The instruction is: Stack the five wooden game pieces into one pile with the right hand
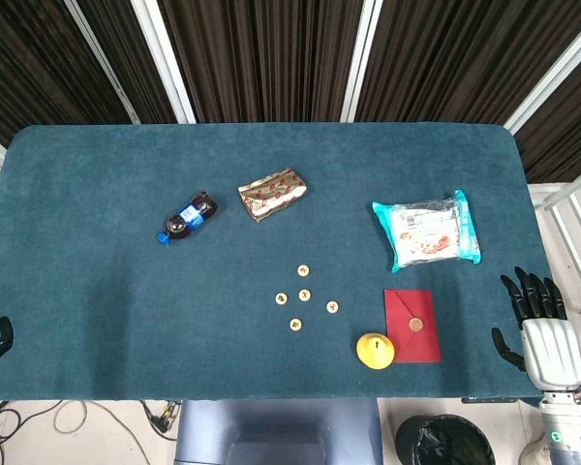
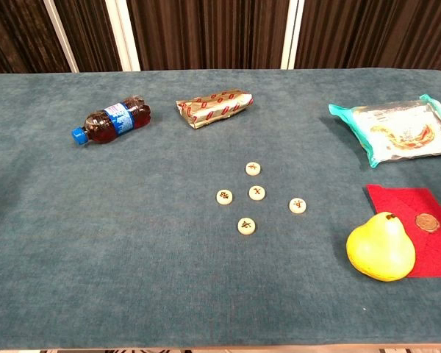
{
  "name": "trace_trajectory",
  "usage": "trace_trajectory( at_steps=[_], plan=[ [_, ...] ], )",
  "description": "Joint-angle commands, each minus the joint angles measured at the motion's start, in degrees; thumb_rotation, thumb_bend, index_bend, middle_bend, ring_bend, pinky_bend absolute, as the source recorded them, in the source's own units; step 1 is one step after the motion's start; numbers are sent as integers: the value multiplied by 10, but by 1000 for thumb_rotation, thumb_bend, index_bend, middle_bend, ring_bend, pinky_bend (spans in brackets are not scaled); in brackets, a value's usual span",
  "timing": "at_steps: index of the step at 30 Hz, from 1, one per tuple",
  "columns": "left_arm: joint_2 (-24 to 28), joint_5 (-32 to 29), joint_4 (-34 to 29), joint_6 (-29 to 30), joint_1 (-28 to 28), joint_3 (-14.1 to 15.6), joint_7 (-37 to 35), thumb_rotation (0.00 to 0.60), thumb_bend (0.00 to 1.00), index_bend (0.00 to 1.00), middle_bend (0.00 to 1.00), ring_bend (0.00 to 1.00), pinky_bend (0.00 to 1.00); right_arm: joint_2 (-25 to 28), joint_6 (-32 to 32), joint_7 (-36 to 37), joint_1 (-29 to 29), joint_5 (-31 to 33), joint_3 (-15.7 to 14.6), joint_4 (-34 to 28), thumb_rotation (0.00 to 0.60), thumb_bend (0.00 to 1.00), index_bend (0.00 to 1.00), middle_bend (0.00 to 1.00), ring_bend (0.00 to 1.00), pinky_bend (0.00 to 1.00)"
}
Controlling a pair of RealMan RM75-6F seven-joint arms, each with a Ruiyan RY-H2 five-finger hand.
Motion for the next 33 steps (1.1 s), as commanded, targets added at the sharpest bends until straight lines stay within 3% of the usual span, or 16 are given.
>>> trace_trajectory(
  at_steps=[1, 22, 33],
  plan=[
    [0, 0, 0, 0, 0, 0, 0, 600, 586, 87, 0, 0, 0, 0, -1, 0, 1, 1, 0, 0, 600, 438, 99, 0, 0, 0],
    [-2, 0, 1, 1, 0, -1, -3, 600, 586, 87, 0, 0, 0, 1, 0, 2, 0, 1, 1, 1, 600, 438, 84, 0, 0, 0],
    [-3, -6, -2, 2, 1, -6, -9, 600, 588, 87, 0, 0, 0, 15, -4, 27, -6, 7, -4, -17, 600, 438, 28, 0, 0, 0]
  ],
)
